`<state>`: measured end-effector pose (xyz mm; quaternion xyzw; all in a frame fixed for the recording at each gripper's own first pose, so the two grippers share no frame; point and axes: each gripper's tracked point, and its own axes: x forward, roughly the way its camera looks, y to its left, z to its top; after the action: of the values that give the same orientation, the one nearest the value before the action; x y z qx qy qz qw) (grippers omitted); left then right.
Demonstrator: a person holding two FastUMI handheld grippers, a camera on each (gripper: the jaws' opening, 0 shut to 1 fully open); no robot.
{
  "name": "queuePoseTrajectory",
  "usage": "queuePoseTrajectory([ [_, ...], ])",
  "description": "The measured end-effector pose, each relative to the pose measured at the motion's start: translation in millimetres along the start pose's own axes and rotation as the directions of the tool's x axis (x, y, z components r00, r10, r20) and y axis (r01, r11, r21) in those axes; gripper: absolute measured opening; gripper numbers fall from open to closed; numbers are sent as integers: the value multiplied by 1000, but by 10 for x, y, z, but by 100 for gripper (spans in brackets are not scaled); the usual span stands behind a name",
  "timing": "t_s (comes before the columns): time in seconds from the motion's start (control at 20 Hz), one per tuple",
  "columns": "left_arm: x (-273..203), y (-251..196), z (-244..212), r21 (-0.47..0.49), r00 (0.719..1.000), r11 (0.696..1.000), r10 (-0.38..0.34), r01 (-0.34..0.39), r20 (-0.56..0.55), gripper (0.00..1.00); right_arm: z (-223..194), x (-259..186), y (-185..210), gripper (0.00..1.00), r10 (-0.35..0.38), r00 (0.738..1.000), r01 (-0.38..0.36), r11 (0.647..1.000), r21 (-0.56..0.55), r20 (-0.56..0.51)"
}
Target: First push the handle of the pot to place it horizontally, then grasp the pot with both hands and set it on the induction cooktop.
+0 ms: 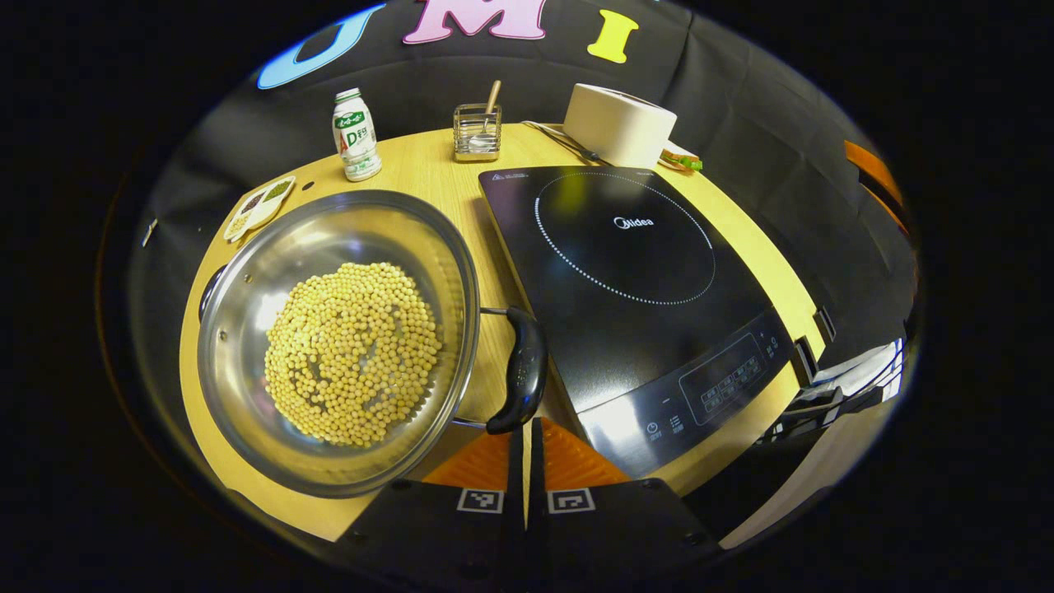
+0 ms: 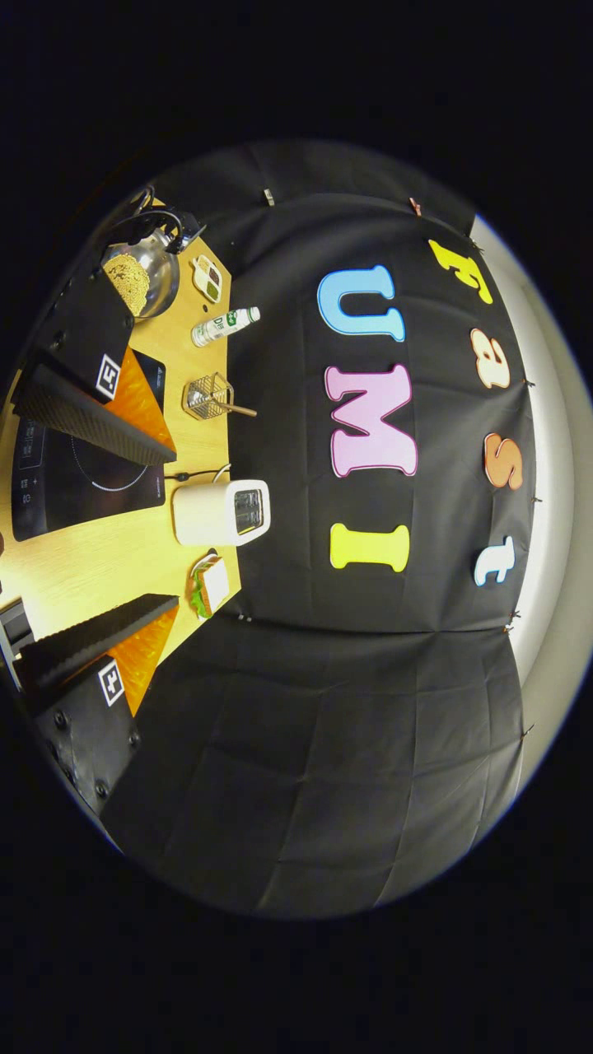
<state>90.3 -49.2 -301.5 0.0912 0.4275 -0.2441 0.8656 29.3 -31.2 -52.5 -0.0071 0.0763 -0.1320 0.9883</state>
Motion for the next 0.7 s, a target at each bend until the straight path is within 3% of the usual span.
queuePoseTrajectory([
  [0.25, 106, -41, 225, -28, 1000, 1000, 7, -7, 21, 5, 17, 37, -74, 98, -19, 1000, 19, 999, 29, 5],
  [0.7, 266, 17, 619, 4, 999, 1000, 23, -24, 42, 5, 14, 43, -196, 98, -43, 999, 43, 998, 42, 4],
])
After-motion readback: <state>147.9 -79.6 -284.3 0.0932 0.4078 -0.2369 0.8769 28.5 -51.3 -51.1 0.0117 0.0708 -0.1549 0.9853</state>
